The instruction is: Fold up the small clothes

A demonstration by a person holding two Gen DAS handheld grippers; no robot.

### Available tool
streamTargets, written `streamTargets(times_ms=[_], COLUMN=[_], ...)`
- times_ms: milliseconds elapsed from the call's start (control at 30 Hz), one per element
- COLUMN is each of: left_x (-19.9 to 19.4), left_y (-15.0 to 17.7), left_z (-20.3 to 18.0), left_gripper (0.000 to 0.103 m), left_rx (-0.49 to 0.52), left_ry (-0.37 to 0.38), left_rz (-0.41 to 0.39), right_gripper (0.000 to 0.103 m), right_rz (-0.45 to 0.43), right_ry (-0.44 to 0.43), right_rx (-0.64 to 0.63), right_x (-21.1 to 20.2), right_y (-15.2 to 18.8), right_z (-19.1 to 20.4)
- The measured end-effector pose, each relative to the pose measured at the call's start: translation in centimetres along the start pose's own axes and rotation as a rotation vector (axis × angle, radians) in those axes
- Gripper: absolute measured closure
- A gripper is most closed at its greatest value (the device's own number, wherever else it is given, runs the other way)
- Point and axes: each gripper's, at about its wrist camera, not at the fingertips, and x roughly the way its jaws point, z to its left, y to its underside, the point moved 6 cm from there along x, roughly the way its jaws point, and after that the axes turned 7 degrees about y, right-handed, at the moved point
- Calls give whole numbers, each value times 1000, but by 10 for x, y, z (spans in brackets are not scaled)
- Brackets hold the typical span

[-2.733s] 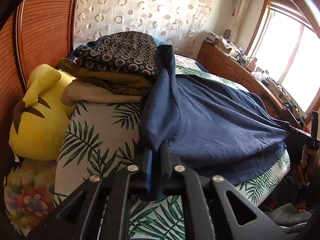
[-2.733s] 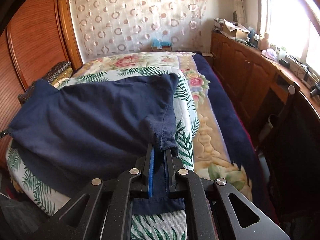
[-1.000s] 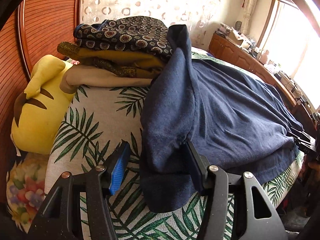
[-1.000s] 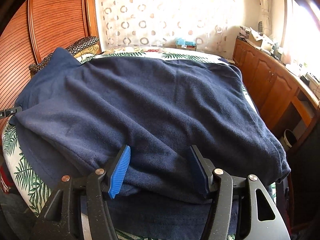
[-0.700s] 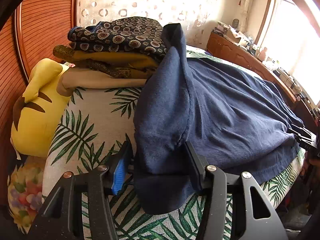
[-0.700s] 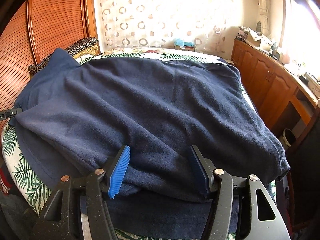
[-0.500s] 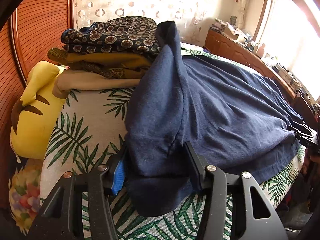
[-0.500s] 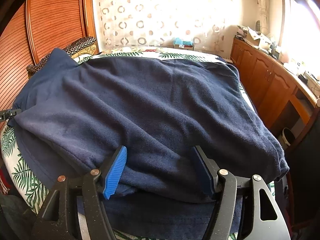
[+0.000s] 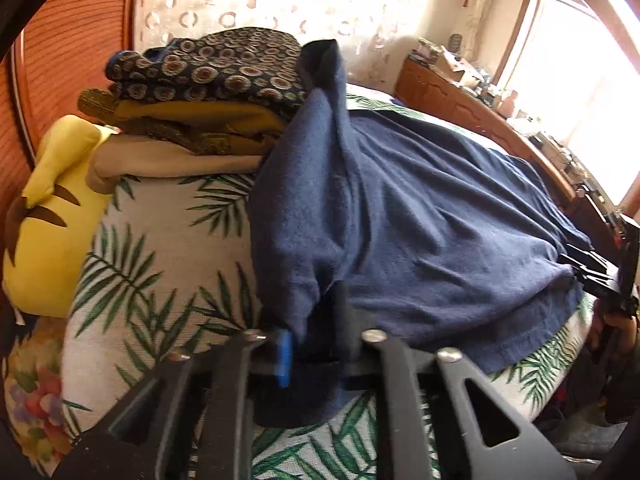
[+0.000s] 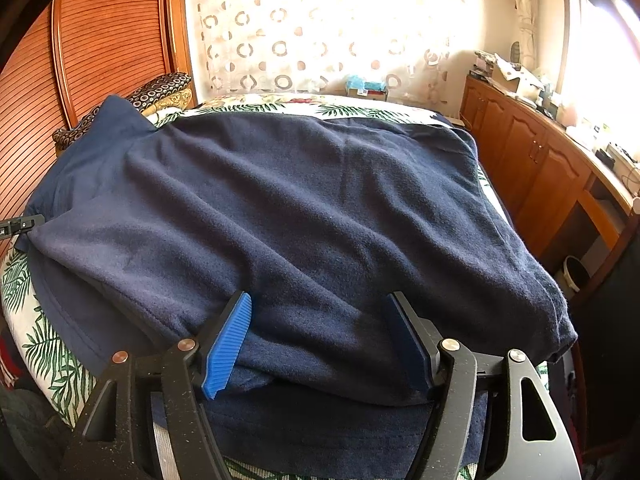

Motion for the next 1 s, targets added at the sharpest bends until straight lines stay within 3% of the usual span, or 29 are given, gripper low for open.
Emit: streamTargets(times_ms=[200,433,667,1000], left_x=[-18,-26,-8,8], left_y=[-23,-74,-115,-139], left_z=[-34,-109,-199,-303], left_gripper=[94,95,95,95], left_rx=[36,139,259,435], left_ry=[85,213,341,453], left_rz=[-87,-159,-160,-130], right_gripper=[31,31,31,31], right_rz=[3,34,-18,-62], right_ry=[0,-6,44,70], right_rx=[0,20,74,142], right_x=[-1,-8,-29,-44], right_y=[1,-2,-6,-3], right_z=[0,-20,-60,-93])
